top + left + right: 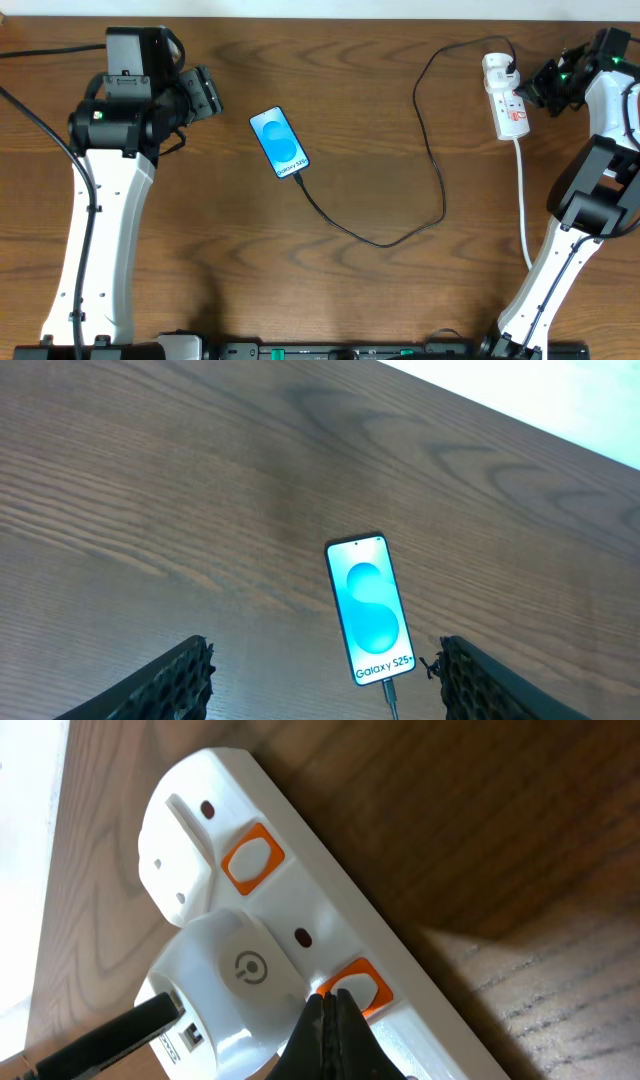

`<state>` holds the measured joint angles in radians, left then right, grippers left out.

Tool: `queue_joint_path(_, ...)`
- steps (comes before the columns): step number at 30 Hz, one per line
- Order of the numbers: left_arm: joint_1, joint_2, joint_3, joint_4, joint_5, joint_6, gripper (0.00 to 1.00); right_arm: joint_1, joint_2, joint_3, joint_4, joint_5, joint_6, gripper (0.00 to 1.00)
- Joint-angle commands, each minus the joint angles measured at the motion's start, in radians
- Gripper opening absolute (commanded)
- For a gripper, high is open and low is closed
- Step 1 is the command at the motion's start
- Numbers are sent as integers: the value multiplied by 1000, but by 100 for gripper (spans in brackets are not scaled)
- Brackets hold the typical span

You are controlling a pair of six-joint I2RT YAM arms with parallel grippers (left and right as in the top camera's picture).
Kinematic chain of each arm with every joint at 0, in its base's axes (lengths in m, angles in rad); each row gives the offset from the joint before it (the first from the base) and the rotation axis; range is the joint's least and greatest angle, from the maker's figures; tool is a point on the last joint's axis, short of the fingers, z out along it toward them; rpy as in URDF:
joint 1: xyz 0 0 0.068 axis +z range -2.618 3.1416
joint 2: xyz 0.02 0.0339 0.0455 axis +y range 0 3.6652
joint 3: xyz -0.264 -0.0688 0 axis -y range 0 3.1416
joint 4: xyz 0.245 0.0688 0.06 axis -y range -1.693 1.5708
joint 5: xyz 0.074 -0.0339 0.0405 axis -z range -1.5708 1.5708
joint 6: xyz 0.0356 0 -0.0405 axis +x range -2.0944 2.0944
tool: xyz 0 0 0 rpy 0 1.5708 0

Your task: Plug charger to phone and switch on socket

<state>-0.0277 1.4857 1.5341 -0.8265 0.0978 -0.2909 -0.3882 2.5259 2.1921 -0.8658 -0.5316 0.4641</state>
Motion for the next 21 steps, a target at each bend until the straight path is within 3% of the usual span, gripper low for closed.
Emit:
queue_joint_path(1,5,11,1,1,-13,6,73,2,27,20,23,-71,6,1)
queue_joint_path(21,5,11,1,1,-13,6,73,-13,62,20,29,-193,-40,1)
